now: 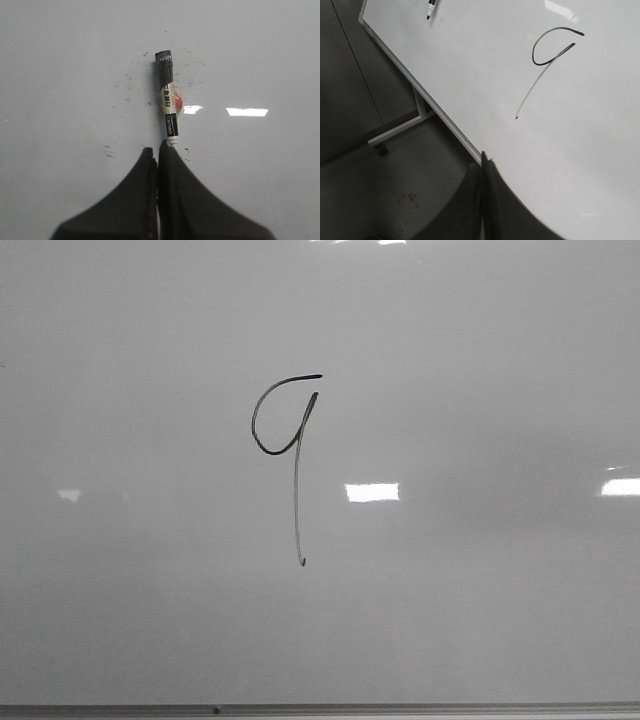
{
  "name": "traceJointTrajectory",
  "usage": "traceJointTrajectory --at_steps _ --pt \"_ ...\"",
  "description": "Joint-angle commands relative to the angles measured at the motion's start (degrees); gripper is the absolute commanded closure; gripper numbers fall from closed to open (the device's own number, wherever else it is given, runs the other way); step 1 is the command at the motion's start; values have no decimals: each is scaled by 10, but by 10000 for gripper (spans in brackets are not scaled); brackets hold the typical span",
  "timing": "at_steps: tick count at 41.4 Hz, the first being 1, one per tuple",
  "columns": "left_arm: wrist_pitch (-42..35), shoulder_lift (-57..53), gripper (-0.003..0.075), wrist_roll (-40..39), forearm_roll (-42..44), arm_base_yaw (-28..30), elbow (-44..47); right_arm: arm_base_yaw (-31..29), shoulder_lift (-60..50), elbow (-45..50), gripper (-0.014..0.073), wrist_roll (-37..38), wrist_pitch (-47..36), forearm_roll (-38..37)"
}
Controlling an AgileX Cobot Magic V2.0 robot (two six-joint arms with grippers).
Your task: Write number 9 on whiteboard
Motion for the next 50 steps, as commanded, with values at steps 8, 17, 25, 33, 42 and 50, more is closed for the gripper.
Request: traceJointTrajectory --at_steps 8,17,25,33,42,50 --pt "-49 -12 739 -4 -3 0 1 -5 -1 -14 664 -1 -14 26" --pt "-49 -12 739 -4 -3 0 1 -5 -1 -14 664 -1 -14 26" --pt "-49 -12 739 -4 -3 0 1 -5 -1 -14 664 -1 -14 26" --pt "-49 -12 739 -4 -3 0 1 -5 -1 -14 664 -1 -14 26" --pt "-49 -12 739 -4 -3 0 1 -5 -1 -14 664 -1 -27 26" --pt "-49 -12 739 -4 -3 0 1 -5 -20 6 664 16 -151 20"
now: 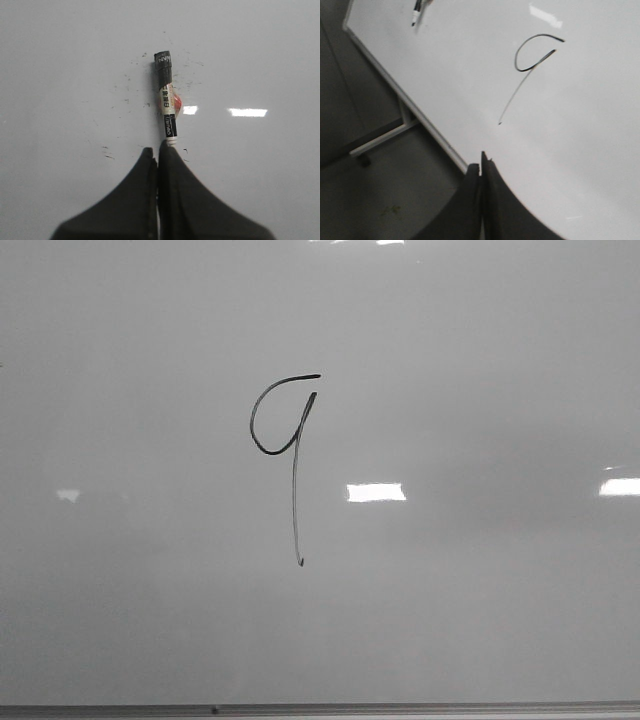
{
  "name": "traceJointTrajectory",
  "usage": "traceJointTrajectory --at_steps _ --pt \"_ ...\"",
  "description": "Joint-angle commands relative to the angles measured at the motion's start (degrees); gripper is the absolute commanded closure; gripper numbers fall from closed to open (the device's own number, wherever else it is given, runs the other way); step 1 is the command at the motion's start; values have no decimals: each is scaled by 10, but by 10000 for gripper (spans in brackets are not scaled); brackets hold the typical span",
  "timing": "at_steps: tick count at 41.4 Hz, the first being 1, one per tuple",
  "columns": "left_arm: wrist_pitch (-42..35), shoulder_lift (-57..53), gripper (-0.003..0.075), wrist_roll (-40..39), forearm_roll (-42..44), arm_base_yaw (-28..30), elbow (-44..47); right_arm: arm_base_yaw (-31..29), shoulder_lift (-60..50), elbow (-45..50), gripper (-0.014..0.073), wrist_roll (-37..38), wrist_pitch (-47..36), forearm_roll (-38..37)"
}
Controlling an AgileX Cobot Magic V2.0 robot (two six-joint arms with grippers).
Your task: Write number 9 on whiteboard
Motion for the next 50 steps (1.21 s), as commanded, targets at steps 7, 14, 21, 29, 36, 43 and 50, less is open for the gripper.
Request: traceJointTrajectory --at_steps 7,14,21,29,36,43,50 --pt "-48 -12 739 -3 -3 0 1 -5 -63 32 664 141 -217 -79" --pt "-48 -12 739 -3 -3 0 1 -36 -117 89 664 344 -287 -263" --pt "-48 -12 739 -3 -3 0 1 -105 -167 151 664 535 -296 -392" --pt "-48 -12 739 -3 -3 0 1 -146 -233 207 664 655 -291 -498" --pt "-48 -12 739 -3 -3 0 1 -166 -269 233 664 669 -289 -507" --pt "-48 -12 739 -3 -3 0 1 -178 -302 247 664 669 -277 -518" --pt "-48 -12 739 -3 -3 0 1 -178 -336 247 664 669 -265 -522"
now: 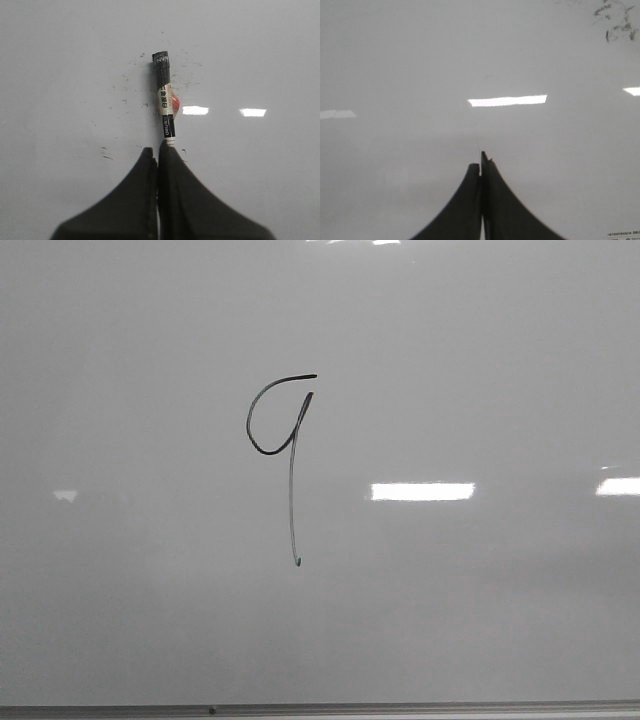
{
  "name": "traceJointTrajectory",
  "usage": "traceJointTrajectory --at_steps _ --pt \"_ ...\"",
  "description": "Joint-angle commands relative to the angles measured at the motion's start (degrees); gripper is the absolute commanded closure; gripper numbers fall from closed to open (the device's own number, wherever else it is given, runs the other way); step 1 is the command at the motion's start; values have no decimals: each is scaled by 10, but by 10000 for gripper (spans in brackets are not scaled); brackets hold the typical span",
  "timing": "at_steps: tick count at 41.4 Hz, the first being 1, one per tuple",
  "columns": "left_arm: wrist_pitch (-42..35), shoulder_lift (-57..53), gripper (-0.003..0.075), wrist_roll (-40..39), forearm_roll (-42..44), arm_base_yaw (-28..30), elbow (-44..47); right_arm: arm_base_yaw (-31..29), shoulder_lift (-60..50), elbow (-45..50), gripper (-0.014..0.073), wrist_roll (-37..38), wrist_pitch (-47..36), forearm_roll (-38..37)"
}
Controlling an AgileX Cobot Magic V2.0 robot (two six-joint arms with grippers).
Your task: Write number 9 on whiteboard
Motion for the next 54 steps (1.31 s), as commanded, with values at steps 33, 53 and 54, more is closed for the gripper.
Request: traceJointTrajectory --at_steps 33,53,54 --pt "-48 -11 739 -3 -3 0 1 -3 -19 -2 664 1 -21 -10" --pt "-48 -11 739 -3 -3 0 1 -3 -19 -2 664 1 -21 -10" --pt "-48 -11 739 -3 -3 0 1 -3 -19 -2 664 1 -21 -10"
